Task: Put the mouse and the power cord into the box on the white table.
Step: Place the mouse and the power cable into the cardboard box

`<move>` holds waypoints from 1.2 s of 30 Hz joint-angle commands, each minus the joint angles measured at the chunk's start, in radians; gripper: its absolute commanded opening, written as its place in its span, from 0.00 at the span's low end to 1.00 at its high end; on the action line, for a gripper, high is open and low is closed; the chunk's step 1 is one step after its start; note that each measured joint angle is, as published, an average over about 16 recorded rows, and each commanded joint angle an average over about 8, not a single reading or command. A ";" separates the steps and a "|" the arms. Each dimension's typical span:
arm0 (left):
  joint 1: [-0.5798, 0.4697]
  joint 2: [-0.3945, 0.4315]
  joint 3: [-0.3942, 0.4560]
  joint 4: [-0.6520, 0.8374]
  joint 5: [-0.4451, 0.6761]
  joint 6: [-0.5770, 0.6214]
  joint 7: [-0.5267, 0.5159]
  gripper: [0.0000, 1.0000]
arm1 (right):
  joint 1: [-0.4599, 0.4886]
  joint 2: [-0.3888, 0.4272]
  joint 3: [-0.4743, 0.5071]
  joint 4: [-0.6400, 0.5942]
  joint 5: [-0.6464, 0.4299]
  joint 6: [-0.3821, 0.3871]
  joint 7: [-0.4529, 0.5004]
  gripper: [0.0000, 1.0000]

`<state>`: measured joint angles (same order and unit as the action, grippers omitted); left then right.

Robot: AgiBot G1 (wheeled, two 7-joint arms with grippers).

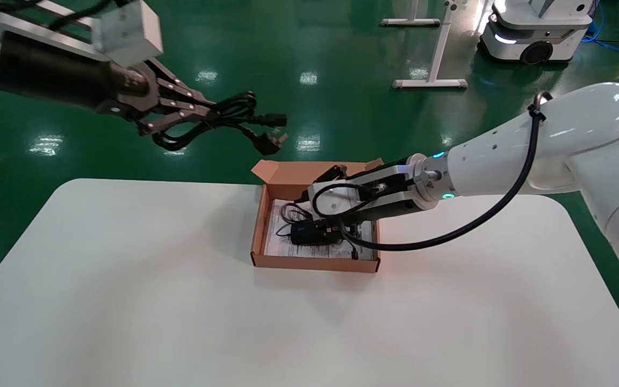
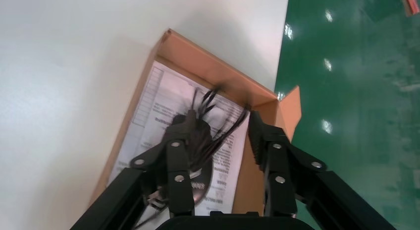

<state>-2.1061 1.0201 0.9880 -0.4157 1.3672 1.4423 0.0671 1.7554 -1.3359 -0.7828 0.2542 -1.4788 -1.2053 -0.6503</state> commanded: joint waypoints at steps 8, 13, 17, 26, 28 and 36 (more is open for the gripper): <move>0.065 0.102 0.005 0.041 -0.010 -0.030 0.027 0.00 | 0.095 0.086 0.020 -0.081 0.033 0.006 -0.038 1.00; 0.140 0.189 0.005 0.102 -0.027 -0.043 0.083 0.00 | 0.136 0.168 0.028 -0.112 0.040 -0.046 -0.056 1.00; 0.197 0.262 0.007 0.165 -0.032 -0.081 0.136 0.00 | 0.153 0.229 0.020 -0.122 0.028 -0.094 -0.063 1.00; 0.267 0.330 0.003 0.251 -0.043 -0.222 0.200 0.09 | 0.154 0.319 0.003 -0.118 0.005 -0.181 -0.053 1.00; 0.276 0.331 0.002 0.251 -0.046 -0.258 0.201 0.34 | 0.151 0.330 0.003 -0.112 0.006 -0.196 -0.047 1.00; 0.297 0.336 0.000 0.242 -0.057 -0.333 0.198 1.00 | 0.140 0.356 0.014 -0.094 0.025 -0.231 -0.025 1.00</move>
<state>-1.8126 1.3542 0.9884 -0.1728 1.3114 1.1194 0.2660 1.8970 -0.9844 -0.7712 0.1584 -1.4571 -1.4305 -0.6788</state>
